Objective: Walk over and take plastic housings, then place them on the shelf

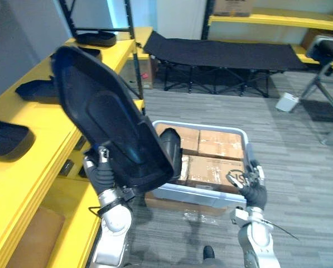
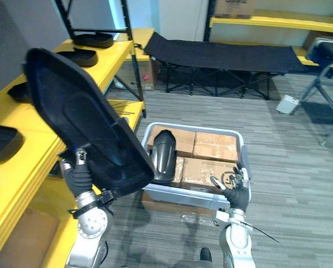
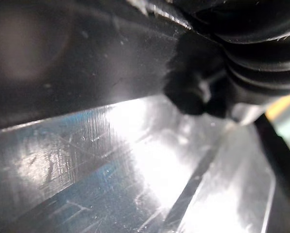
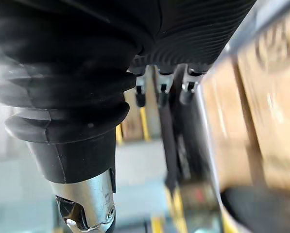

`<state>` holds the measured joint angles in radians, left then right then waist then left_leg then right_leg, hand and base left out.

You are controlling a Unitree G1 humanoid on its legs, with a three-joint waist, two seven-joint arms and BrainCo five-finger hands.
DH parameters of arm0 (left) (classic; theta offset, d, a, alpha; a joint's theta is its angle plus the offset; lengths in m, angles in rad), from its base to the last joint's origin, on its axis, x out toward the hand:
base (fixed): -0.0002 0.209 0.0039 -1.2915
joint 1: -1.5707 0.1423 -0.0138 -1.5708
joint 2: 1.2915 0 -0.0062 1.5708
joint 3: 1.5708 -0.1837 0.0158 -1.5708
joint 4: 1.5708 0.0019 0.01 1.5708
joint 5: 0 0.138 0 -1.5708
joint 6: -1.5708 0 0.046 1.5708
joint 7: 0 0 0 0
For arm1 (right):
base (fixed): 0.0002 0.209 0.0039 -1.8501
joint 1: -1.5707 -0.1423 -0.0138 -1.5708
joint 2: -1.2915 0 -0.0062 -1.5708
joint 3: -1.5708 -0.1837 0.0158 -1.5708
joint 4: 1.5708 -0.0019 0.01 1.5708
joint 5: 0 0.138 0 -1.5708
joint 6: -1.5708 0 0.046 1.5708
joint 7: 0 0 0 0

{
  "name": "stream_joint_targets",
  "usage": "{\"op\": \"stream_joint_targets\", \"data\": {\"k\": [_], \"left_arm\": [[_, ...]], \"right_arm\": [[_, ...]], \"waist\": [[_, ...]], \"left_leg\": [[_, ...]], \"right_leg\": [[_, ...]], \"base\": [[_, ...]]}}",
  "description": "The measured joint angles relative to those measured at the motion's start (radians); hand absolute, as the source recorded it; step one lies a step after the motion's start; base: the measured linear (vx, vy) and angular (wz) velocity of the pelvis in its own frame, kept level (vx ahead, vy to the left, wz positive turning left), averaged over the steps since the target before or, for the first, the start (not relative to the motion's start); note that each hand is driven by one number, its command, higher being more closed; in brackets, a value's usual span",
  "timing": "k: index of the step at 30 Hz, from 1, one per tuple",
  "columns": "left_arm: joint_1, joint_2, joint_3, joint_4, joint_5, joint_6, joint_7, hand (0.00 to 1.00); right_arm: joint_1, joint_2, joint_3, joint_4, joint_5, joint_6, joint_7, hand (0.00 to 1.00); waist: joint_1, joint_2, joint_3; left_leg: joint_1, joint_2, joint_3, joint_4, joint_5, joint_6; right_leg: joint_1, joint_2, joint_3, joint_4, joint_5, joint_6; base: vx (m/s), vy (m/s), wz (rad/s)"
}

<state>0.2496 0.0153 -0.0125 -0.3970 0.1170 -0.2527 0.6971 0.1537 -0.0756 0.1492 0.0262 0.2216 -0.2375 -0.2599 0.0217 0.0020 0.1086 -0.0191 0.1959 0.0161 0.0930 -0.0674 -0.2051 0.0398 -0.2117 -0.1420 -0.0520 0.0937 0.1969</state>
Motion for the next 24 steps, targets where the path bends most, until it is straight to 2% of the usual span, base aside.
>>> {"op": "stream_joint_targets", "data": {"k": [3, 6, 7, 9, 11, 13, 16, 17, 18, 19, 20, 21, 22, 23, 24], "left_arm": [[0.05, -0.025, 0.092, -0.062, 0.013, -0.003, 0.0, 1.0], [0.078, -0.025, 0.161, -0.103, 0.028, -0.007, -0.006, 1.0], [0.091, -0.029, 0.203, -0.114, 0.041, -0.011, -0.01, 1.0], [0.109, -0.03, 0.248, -0.114, 0.04, -0.026, -0.029, 1.0], [0.11, -0.027, 0.282, -0.114, 0.037, -0.041, -0.058, 1.0], [0.126, -0.034, 0.288, -0.114, 0.002, -0.065, -0.107, 1.0], [0.149, -0.037, 0.289, -0.114, -0.03, -0.091, -0.154, 1.0], [0.146, -0.036, 0.284, -0.114, -0.037, -0.104, -0.175, 1.0], [0.139, -0.034, 0.276, -0.114, -0.042, -0.112, -0.184, 1.0], [0.102, -0.024, 0.251, -0.108, -0.056, -0.123, -0.225, 1.0], [0.08, -0.018, 0.23, -0.097, -0.065, -0.126, -0.251, 1.0], [0.018, -0.008, 0.186, -0.066, -0.069, -0.136, -0.291, 1.0], [-0.006, 0.004, 0.14, -0.023, -0.067, -0.138, -0.31, 1.0], [-0.005, 0.007, 0.116, -0.002, -0.066, -0.138, -0.317, 1.0], [0.007, 0.008, 0.077, 0.021, -0.062, -0.131, -0.331, 1.0]], "right_arm": [[-0.069, 0.002, 0.04, 0.04, -0.001, -0.001, 0.0, 0.0], [-0.119, 0.005, 0.052, 0.079, -0.001, -0.003, 0.001, 0.0], [-0.14, 0.006, 0.053, 0.089, -0.001, -0.006, 0.006, 0.0], [-0.153, 0.006, 0.055, 0.098, -0.002, -0.026, 0.019, 0.0], [-0.154, 0.005, 0.052, 0.098, -0.002, -0.031, 0.019, 0.0], [-0.151, -0.003, 0.026, 0.098, 0.0, -0.022, 0.027, 0.0], [-0.137, -0.013, -0.024, 0.098, 0.001, -0.021, 0.058, 0.0], [-0.117, -0.016, -0.066, 0.097, 0.001, -0.021, 0.075, 0.0], [-0.109, -0.015, -0.088, 0.097, 0.001, -0.02, 0.085, 0.0], [-0.083, -0.008, -0.145, 0.085, 0.0, -0.02, 0.087, 0.0], [-0.068, -0.005, -0.178, 0.075, 0.0, -0.02, 0.086, 0.0], [-0.048, -0.004, -0.24, 0.051, 0.0, -0.02, 0.086, 0.0], [-0.03, -0.013, -0.271, 0.028, -0.001, -0.02, 0.083, 0.0], [-0.02, -0.022, -0.277, 0.014, -0.001, -0.022, 0.082, 0.0], [-0.005, -0.046, -0.288, -0.011, -0.003, -0.032, 0.082, 0.0]], "waist": [[0.048, 0.005, -0.005], [0.086, -0.001, -0.014], [0.107, -0.005, -0.016], [0.119, -0.005, -0.016], [0.114, -0.016, -0.022], [0.114, -0.022, -0.023], [0.116, -0.021, -0.023], [0.11, -0.02, -0.022], [0.104, -0.022, -0.022], [0.071, -0.037, -0.014], [0.058, -0.044, -0.007], [0.042, -0.045, 0.021], [0.023, -0.034, 0.043], [0.015, -0.022, 0.049], [0.006, -0.008, 0.05]], "left_leg": [[-0.023, -0.029, -0.069, -0.019, 0.023, 0.007], [-0.058, -0.046, -0.151, -0.032, 0.044, 0.006], [-0.067, -0.05, -0.19, -0.045, 0.055, 0.004], [-0.072, -0.052, -0.236, -0.06, 0.065, 0.008], [-0.09, -0.057, -0.316, -0.069, 0.077, 0.001], [-0.087, -0.045, -0.377, -0.083, 0.089, -0.014], [-0.089, -0.042, -0.414, -0.083, 0.097, -0.018], [-0.103, -0.046, -0.4, -0.084, 0.124, -0.008], [-0.119, -0.054, -0.377, -0.086, 0.147, 0.006], [-0.163, -0.077, -0.28, -0.095, 0.214, 0.085], [-0.183, -0.088, -0.214, -0.109, 0.25, 0.154], [-0.203, -0.075, -0.041, -0.12, 0.236, 0.336], [-0.211, -0.04, 0.119, -0.098, 0.212, 0.365], [-0.207, -0.03, 0.161, -0.094, 0.214, 0.353], [-0.207, -0.028, 0.185, -0.082, 0.2, 0.267]], "right_leg": [[0.033, -0.022, -0.08, -0.013, -0.005, 0.006], [0.055, -0.027, -0.159, -0.01, -0.02, 0.011], [0.065, -0.025, -0.189, 0.003, -0.036, 0.01], [0.067, -0.023, -0.192, 0.052, -0.084, 0.009], [0.065, -0.006, -0.106, 0.122, -0.184, 0.0], [0.066, 0.016, -0.104, 0.188, -0.255, -0.015], [0.075, 0.023, -0.14, 0.237, -0.286, -0.021], [0.091, 0.023, -0.174, 0.235, -0.291, -0.026], [0.097, 0.021, -0.197, 0.234, -0.294, -0.031], [0.102, 0.012, -0.25, 0.234, -0.301, -0.045], [0.103, 0.008, -0.278, 0.235, -0.301, -0.047], [0.111, 0.006, -0.332, 0.249, -0.299, -0.046], [0.144, 0.007, -0.374, 0.254, -0.299, -0.046], [0.16, 0.006, -0.387, 0.255, -0.3, -0.046], [0.174, -0.003, -0.399, 0.259, -0.308, -0.039]], "base": [[0.0, 0.017, 0.75], [0.02, 0.003, 0.82], [0.03, -0.006, 0.79], [0.05, -0.007, 0.82], [0.06, -0.016, 1.03], [0.06, -0.083, 0.83], [0.05, -0.095, 0.55], [0.04, -0.06, 0.61], [0.03, -0.05, 1.26], [-0.01, -0.019, 1.43], [-0.04, 0.005, 1.94], [-0.08, 0.017, 1.8], [-0.08, 0.032, 1.62], [-0.08, 0.052, 1.14], [-0.05, 0.072, 0.49]]}}
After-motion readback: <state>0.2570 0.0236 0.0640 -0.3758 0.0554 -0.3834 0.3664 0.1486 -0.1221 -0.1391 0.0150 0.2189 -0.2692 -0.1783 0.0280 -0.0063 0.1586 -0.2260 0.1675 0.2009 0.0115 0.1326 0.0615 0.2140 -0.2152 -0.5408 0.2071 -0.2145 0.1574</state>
